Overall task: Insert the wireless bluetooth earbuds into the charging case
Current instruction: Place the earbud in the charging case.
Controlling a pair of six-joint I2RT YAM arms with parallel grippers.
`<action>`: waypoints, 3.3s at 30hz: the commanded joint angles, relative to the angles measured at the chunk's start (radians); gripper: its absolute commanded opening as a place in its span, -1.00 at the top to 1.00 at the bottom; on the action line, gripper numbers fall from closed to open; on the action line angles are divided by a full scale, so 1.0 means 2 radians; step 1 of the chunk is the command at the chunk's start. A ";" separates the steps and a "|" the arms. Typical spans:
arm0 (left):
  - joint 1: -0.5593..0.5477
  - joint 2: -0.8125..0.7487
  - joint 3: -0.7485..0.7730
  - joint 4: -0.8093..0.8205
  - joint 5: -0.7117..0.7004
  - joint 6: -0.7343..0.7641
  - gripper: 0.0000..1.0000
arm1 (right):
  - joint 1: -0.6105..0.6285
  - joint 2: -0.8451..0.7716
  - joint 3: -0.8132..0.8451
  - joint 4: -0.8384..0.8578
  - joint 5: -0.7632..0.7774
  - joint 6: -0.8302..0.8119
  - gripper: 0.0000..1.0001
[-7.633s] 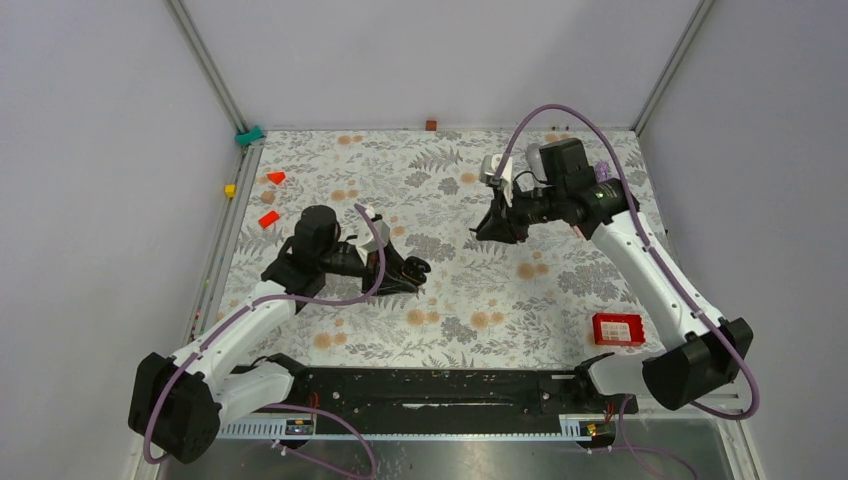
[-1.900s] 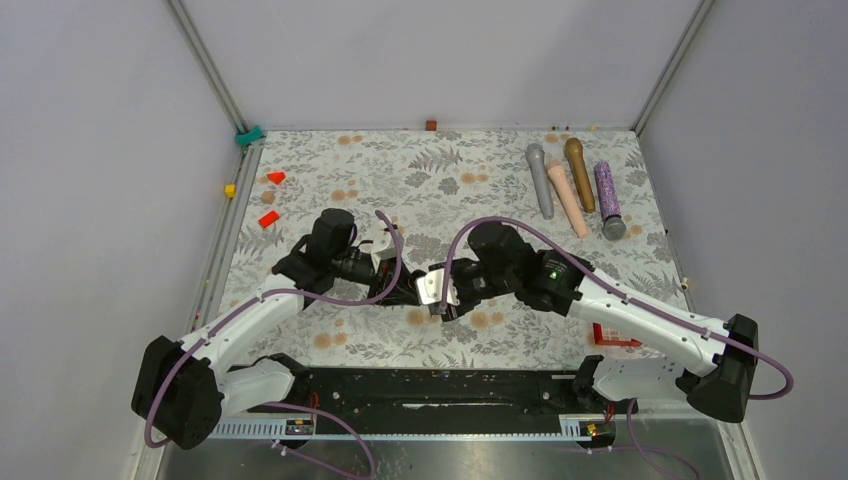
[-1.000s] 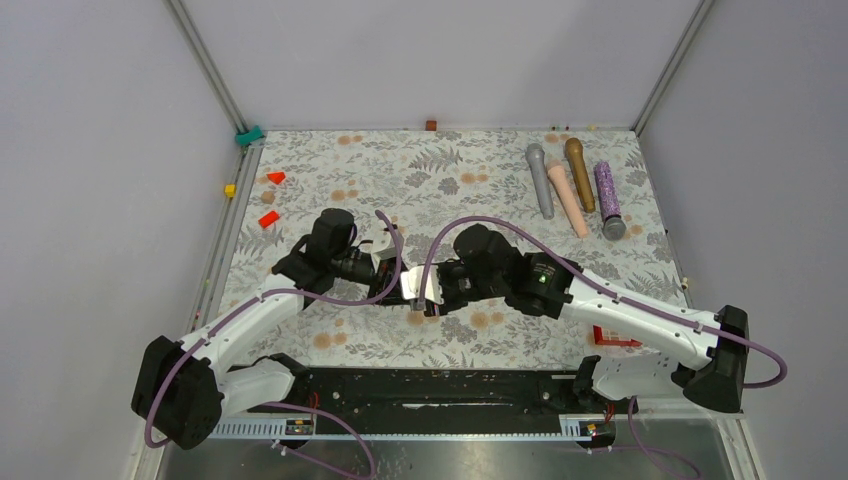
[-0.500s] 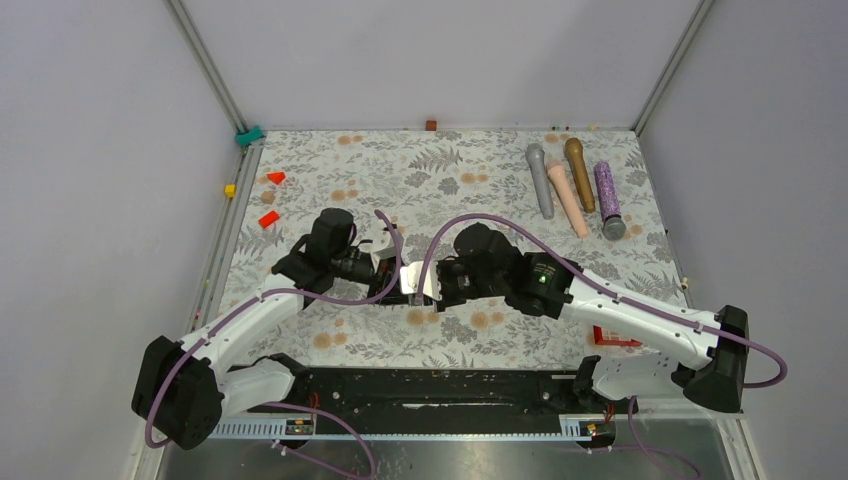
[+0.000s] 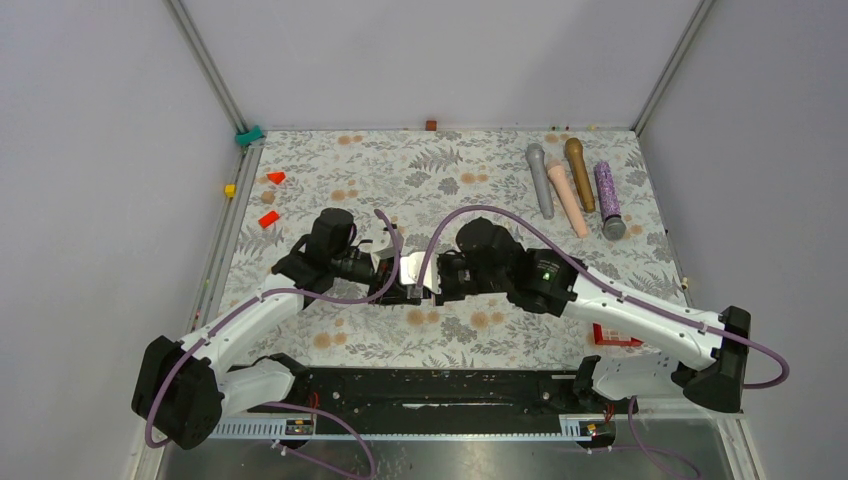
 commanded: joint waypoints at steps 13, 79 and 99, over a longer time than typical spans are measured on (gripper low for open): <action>0.006 -0.026 0.012 0.024 0.035 0.028 1.00 | -0.085 -0.015 0.019 0.052 -0.223 0.181 0.68; 0.005 0.003 -0.085 0.571 -0.090 -0.327 0.95 | -0.235 0.012 -0.089 0.479 -0.368 0.537 0.70; 0.004 -0.002 -0.088 0.608 -0.074 -0.358 0.93 | -0.224 0.027 -0.082 0.453 -0.356 0.512 0.70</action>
